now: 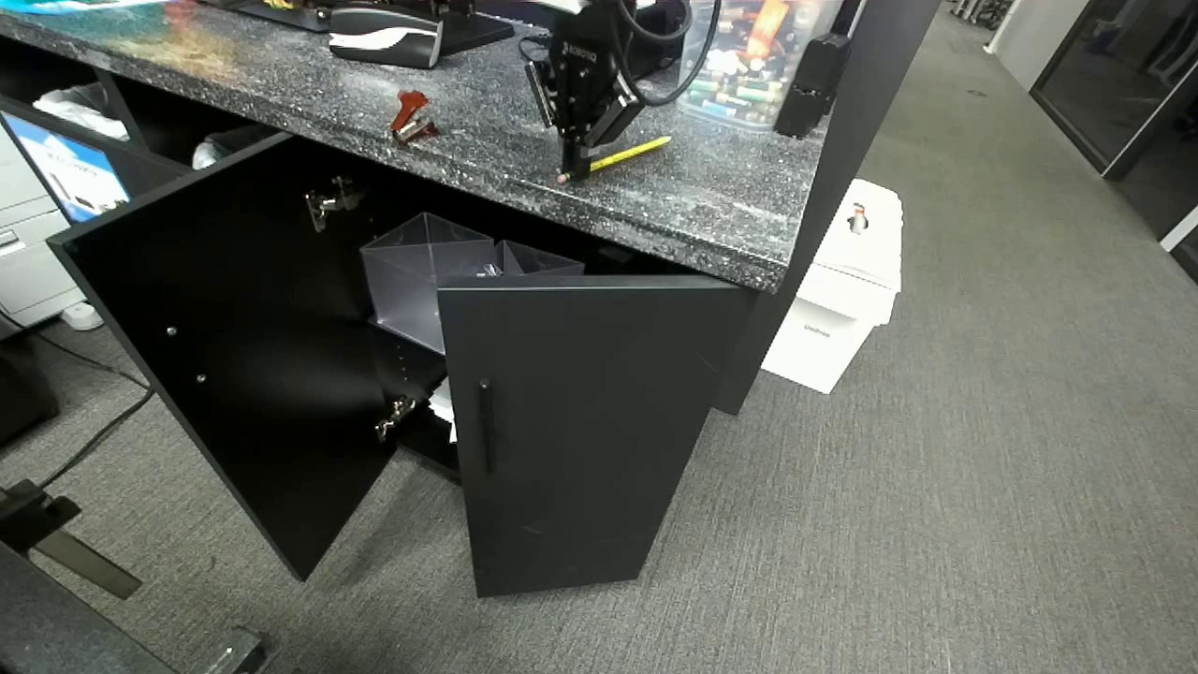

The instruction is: Move the pencil to the right

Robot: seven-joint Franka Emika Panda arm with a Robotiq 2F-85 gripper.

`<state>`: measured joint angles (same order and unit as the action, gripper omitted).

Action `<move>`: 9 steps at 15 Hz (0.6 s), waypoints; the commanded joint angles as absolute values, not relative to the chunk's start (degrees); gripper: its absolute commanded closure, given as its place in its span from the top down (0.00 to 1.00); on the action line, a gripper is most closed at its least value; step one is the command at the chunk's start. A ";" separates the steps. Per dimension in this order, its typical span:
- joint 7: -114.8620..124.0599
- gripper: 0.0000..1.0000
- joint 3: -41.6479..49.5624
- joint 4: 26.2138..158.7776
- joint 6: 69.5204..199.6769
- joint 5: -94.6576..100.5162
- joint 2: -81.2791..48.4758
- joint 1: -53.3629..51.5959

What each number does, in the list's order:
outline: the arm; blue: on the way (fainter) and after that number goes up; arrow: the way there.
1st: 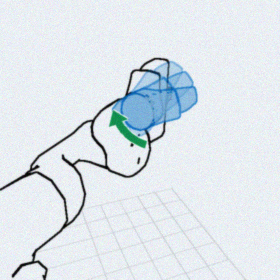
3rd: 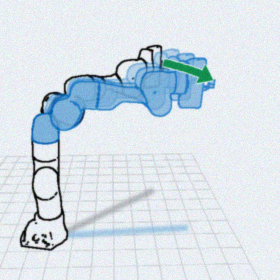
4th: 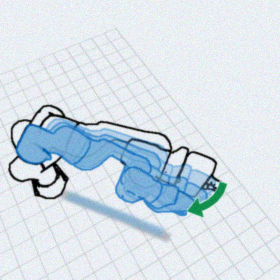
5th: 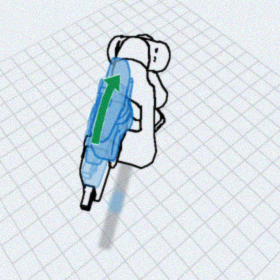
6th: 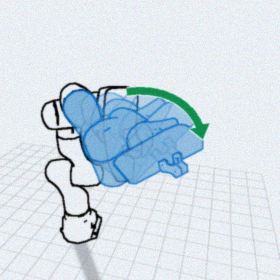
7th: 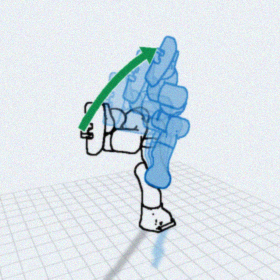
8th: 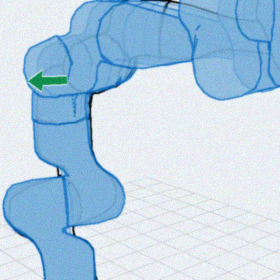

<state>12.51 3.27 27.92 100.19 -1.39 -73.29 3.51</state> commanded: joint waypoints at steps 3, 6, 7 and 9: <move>11.54 0.02 4.97 27.37 97.03 -0.38 -72.68 5.16; 10.88 0.02 6.04 27.40 94.83 -0.04 -72.33 6.22; 10.83 0.02 6.59 27.26 94.49 0.22 -72.20 6.49; 10.99 0.02 7.46 27.05 94.06 0.75 -71.91 7.07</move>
<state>11.41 6.33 27.70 96.60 -0.34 -73.09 6.55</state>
